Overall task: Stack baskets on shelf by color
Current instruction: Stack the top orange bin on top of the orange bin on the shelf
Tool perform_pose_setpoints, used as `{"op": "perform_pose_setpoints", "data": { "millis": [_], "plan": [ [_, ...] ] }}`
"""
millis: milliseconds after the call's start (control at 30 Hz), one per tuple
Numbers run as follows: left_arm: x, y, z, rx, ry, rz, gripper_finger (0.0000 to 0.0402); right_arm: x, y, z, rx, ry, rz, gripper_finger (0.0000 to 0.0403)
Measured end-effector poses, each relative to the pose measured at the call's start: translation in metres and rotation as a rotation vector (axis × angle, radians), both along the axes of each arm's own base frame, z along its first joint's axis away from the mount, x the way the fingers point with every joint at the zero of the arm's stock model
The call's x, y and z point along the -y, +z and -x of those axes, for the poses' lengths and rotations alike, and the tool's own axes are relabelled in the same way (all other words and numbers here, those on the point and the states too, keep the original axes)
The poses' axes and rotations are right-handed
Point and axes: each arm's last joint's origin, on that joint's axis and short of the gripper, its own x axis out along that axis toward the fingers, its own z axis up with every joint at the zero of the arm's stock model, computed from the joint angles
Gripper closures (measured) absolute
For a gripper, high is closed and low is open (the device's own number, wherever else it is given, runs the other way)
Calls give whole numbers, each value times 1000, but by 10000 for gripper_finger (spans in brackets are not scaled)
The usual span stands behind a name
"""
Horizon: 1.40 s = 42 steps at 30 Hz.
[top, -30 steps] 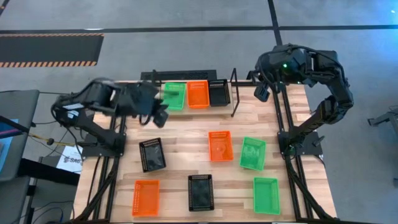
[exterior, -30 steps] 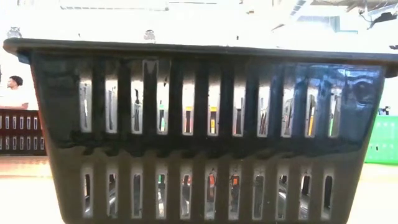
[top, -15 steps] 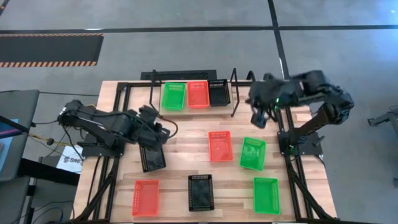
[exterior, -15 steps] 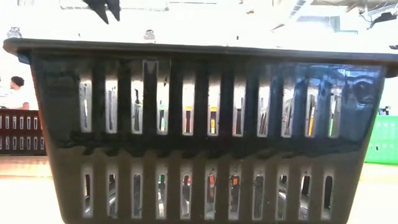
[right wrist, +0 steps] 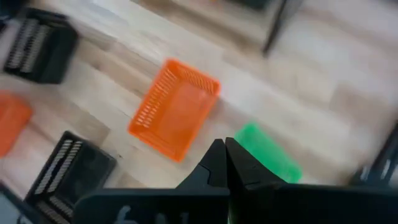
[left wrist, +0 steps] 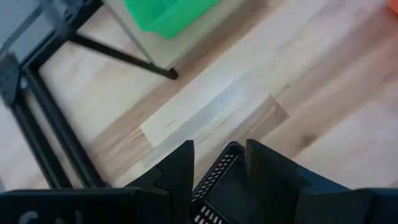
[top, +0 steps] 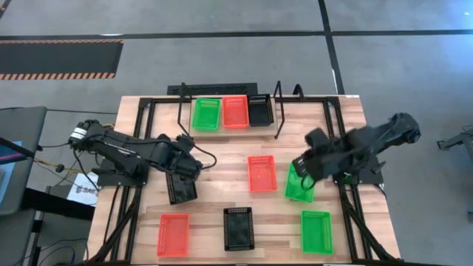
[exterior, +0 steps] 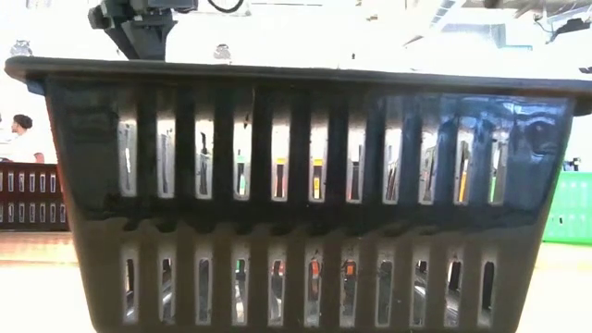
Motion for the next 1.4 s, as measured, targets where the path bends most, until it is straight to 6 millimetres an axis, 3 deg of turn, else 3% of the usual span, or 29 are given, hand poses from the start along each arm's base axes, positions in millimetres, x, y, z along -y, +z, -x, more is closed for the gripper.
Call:
{"op": "perform_pose_setpoints", "data": {
  "millis": [267,500,833,1133,1400],
  "plan": [
    [2,-2,-6,-39,-200,-17,269,-46,-57,-24,-135,-276,-108,402],
    [4,-1,-13,-2,-263,5,269,-63,-72,-29,-159,-342,-110,395],
    [4,1,-21,103,-232,22,269,-52,-72,-41,-177,-245,-91,371],
    [4,1,-21,128,-182,29,269,-27,-70,-73,-53,-89,-17,365],
    [4,1,-21,130,-181,30,269,-4,-76,-92,-65,-95,-1,312]
  ]
}}
